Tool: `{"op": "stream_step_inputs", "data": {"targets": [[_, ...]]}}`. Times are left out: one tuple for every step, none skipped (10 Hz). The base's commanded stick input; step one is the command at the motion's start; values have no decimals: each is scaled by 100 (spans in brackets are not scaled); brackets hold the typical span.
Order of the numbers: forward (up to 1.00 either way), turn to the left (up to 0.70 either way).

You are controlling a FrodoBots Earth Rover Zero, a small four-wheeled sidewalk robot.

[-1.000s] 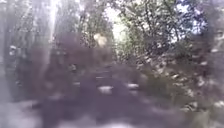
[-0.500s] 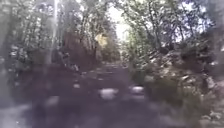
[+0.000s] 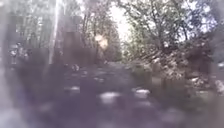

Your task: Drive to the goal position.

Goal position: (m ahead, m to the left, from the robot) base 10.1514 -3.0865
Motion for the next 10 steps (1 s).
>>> {"op": "stream_step_inputs", "data": {"targets": [[45,0],[45,0],[45,0],[45,0],[45,0],[45,0],[45,0],[45,0],[45,0],[45,0]]}}
